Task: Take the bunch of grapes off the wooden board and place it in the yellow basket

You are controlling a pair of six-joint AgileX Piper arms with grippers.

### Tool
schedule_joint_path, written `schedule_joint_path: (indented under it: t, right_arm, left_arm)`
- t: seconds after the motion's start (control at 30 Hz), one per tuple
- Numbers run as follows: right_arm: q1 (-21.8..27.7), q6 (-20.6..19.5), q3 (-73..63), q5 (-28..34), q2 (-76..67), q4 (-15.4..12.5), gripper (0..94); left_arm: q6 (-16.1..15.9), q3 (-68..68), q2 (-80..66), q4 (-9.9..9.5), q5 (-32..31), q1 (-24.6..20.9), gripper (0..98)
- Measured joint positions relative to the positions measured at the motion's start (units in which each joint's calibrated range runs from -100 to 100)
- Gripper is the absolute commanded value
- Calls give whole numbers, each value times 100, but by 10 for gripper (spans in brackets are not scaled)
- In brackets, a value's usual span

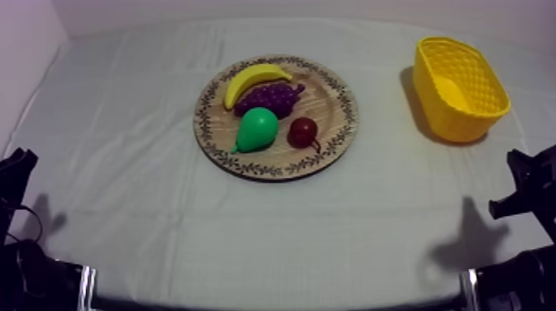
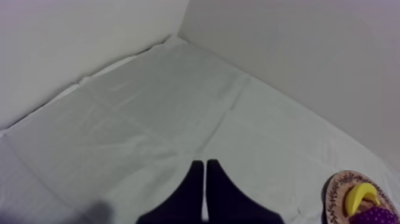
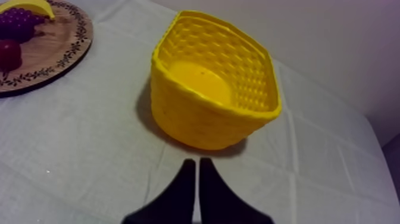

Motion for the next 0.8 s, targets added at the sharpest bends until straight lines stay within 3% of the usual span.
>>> schedule_joint_path:
  t: [0.1,0.33,0.57,0.8]
  right_arm:
    - [-65,-29,0,0,0,0,4]
    - [-191,-572,0,0,0,-4,4]
    - [-240,-673,0,0,0,-4,4]
    - [-327,-729,-83,-388,342,135,4]
  left_arm:
    - [0,0,0,0,0,0,1]
    - [0,0,0,0,0,0,1]
    - [0,0,0,0,0,0,1]
    - [0,0,0,0,0,0,1]
